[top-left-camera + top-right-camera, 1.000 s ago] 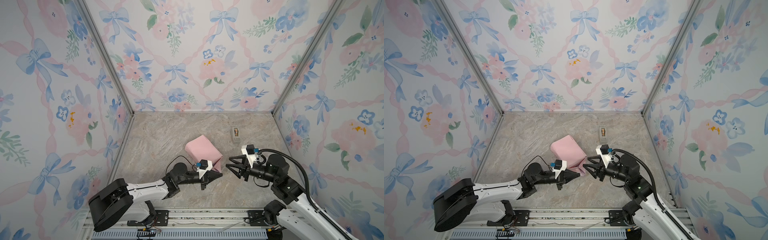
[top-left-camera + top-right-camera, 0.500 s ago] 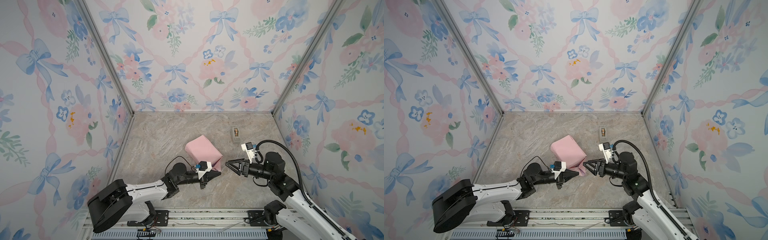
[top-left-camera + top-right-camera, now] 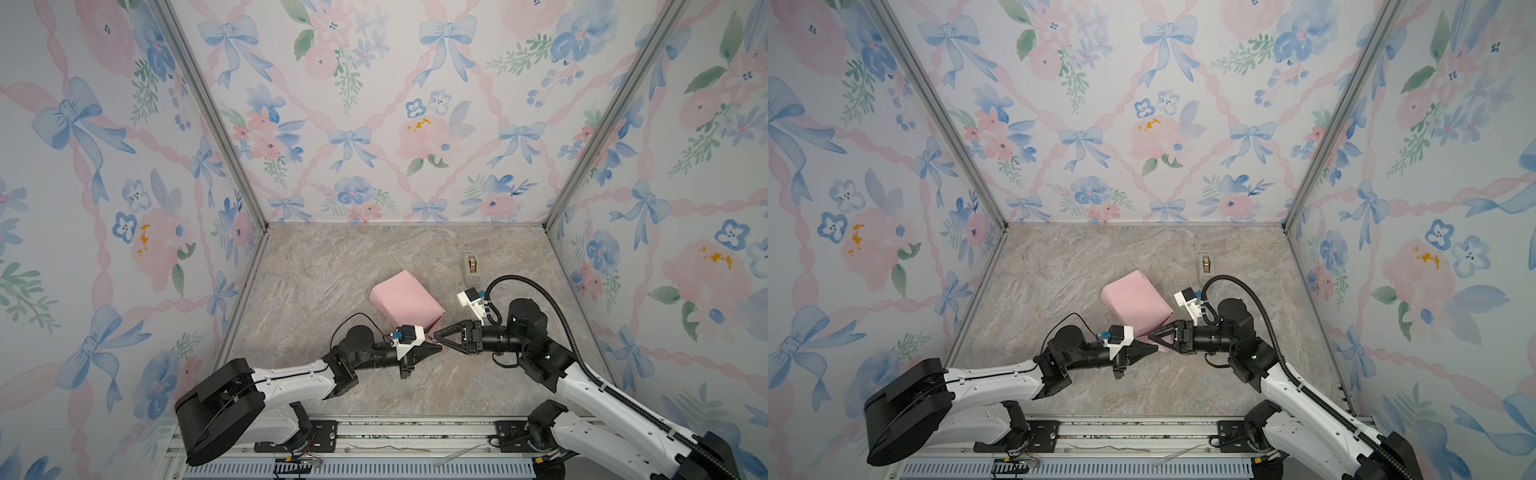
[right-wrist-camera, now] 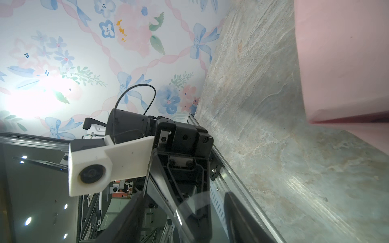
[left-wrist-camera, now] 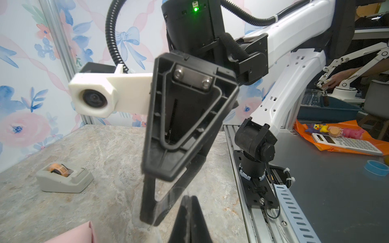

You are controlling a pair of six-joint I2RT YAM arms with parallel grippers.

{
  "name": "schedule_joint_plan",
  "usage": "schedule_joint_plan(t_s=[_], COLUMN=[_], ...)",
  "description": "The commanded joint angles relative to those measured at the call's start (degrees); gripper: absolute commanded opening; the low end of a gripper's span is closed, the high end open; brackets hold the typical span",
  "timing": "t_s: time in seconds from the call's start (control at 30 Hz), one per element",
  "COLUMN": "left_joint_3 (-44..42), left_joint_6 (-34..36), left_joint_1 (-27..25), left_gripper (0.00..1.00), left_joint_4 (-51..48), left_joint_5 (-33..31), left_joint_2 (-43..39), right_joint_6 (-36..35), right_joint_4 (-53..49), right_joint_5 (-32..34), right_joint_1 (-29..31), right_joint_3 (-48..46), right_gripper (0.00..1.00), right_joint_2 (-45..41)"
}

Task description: Wrap the gift box in paper

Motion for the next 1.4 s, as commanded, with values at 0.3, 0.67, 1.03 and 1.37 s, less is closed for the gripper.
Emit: schedule_joint_plan(t_s=[0.3,0.67,1.03,1.37], left_joint_3=[0.44,0.35,1.02,1.07], left_joint_6=[1.3,1.78,2.88,3.01], left_joint_1=[0.54,0.5,0.49,0.48], left_gripper=[0.0,0.0,0.0,0.0], left_joint_4=[-0.8,-1.16,-2.38,-2.72], left_joint_5=[1.82,2.17,1.91,2.41], left_joint_2=[-1.25,-1.78,-2.02,-1.94], right_joint_6=[2.61,1.18,-3.57,-0.67], right_joint_4=[10.13,7.33,-9.13,-1.62], right_joint_5=[-1.15,-2.03,-4.95,-5.97], right_joint_1=[0.54,-0.14,-3.73,0.06], right_joint_3=[2.11,1.44,2.39,3.89], right_gripper=[0.46,0.43,0.67,0.59], right_joint_2=[1.63,2.8,-0.89,0.35])
